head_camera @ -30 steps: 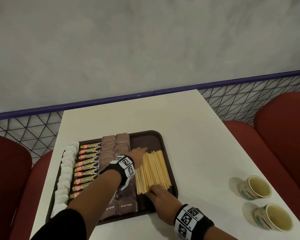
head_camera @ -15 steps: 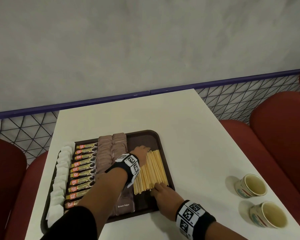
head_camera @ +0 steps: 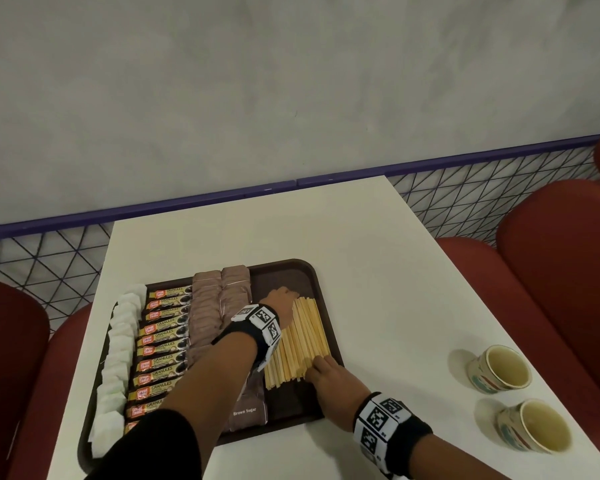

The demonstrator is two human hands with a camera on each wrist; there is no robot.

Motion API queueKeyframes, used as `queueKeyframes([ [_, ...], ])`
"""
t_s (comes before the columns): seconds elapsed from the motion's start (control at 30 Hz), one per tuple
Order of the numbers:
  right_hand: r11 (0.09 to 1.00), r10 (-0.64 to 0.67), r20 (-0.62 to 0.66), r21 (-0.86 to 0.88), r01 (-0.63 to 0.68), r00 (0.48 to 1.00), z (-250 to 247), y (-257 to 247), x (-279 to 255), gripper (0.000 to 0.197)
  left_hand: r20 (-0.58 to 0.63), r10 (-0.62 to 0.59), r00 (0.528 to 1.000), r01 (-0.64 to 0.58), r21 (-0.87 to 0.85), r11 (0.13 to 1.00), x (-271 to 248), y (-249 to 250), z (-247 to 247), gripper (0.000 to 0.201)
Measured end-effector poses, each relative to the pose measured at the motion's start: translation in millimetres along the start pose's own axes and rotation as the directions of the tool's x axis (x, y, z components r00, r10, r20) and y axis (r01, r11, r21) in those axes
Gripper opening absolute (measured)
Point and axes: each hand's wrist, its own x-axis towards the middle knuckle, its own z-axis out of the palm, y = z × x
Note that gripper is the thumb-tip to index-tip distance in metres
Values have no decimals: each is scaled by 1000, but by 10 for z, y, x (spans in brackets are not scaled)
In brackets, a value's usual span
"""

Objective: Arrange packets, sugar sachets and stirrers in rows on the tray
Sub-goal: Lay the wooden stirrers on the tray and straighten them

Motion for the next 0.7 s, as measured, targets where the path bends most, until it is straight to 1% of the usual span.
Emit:
queueKeyframes([
  [0.1, 1000, -6, 3, 2, 6, 1000, -14, 14, 1, 45, -58, -15, 998, 14, -21, 1000, 20, -3, -48, 52],
  [0.17, 1000, 2, 0, 1, -2, 1000, -33, 5, -2, 44, -86, -5, 996, 3, -31, 1000, 25, 17, -52, 49],
  [0.27, 1000, 14, -5, -15, -14, 1000, -42, -36, -8, 42, -59, 12, 998, -14, -48, 999, 35, 86, 5, 48],
  [0.37, 1000, 20, -5, -24, -20, 1000, -33, -66, -10, 42, -18, 18, 1000, -18, -15, 1000, 49, 140, 45, 45],
  [0.47, 1000, 28, -21, -12, -28, 999, -26, -51, -3, 42, -31, 18, 999, -19, -15, 1000, 63, 173, 15, 43],
  [0.57, 1000, 20, -39, -4, -20, 999, 0, -43, -20, 42, -65, 36, 997, -40, -66, 997, 96, 186, 9, 45],
  [0.7, 1000, 15, -44, 7, -15, 999, 36, -59, -39, 42, -23, 61, 998, -63, -91, 994, 110, 212, 66, 47],
])
